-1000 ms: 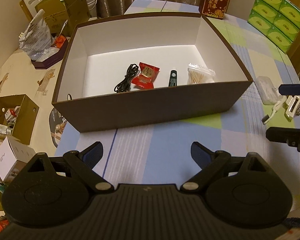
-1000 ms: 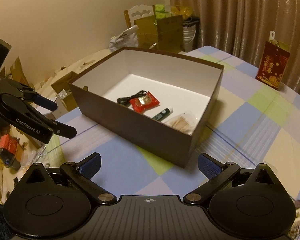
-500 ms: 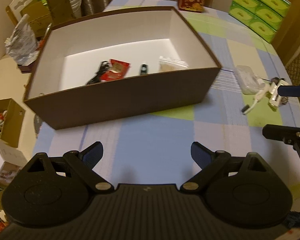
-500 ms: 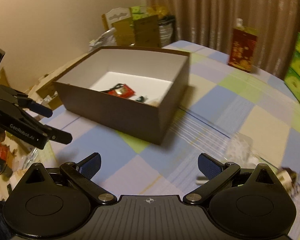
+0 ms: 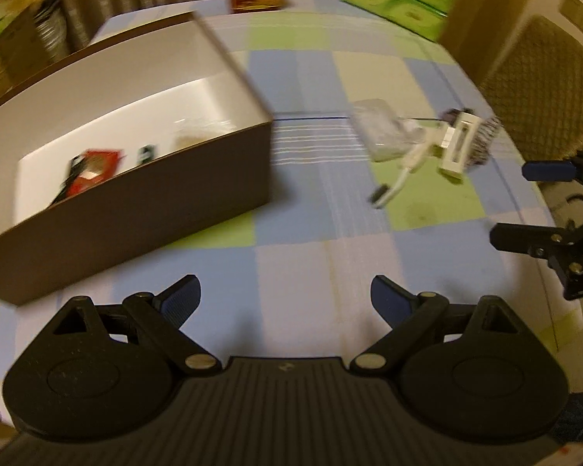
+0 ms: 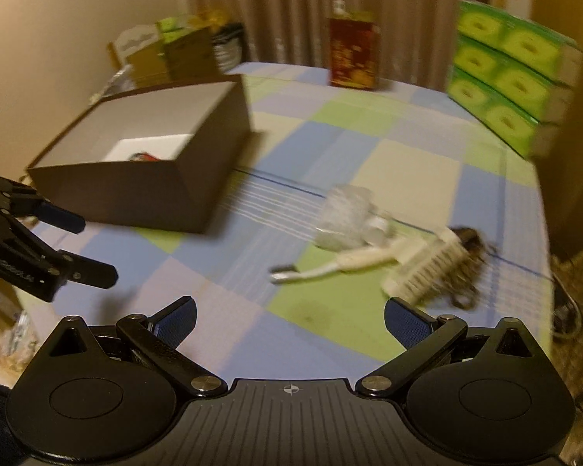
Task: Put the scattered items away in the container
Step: 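Move both tools back toward the remaining items on the table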
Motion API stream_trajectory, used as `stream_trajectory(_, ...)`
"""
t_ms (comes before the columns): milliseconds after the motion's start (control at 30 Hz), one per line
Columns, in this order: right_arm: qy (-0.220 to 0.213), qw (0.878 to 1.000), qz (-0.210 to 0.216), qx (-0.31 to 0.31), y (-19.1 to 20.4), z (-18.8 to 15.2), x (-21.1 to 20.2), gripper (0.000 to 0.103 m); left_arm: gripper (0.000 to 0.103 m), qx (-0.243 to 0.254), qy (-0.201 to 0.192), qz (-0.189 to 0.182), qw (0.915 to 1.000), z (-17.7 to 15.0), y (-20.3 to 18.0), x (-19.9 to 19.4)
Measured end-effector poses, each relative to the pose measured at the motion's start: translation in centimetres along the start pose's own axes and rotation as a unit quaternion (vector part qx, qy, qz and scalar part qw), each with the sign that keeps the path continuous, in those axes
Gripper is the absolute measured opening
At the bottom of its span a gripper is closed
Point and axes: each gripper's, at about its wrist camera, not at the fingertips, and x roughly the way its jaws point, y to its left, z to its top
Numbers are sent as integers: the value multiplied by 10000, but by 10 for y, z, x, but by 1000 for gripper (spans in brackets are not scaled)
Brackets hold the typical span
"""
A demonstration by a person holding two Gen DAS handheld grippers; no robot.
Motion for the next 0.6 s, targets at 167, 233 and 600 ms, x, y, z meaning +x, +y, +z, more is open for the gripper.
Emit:
stream_trajectory(167,17,9984,-352,447,-29,-11,-7,100,92,465,-59,-259,9986,15,-30,15)
stream_trajectory(233,41,9969,-470,635,-40,-15,-8,100,92,580,-55,-331,9978,21,-39,22)
stream_trajectory(600,86,9850,-979,1416,-95,-25,1,100,87,869,-12,-516,9949,58,-76,67)
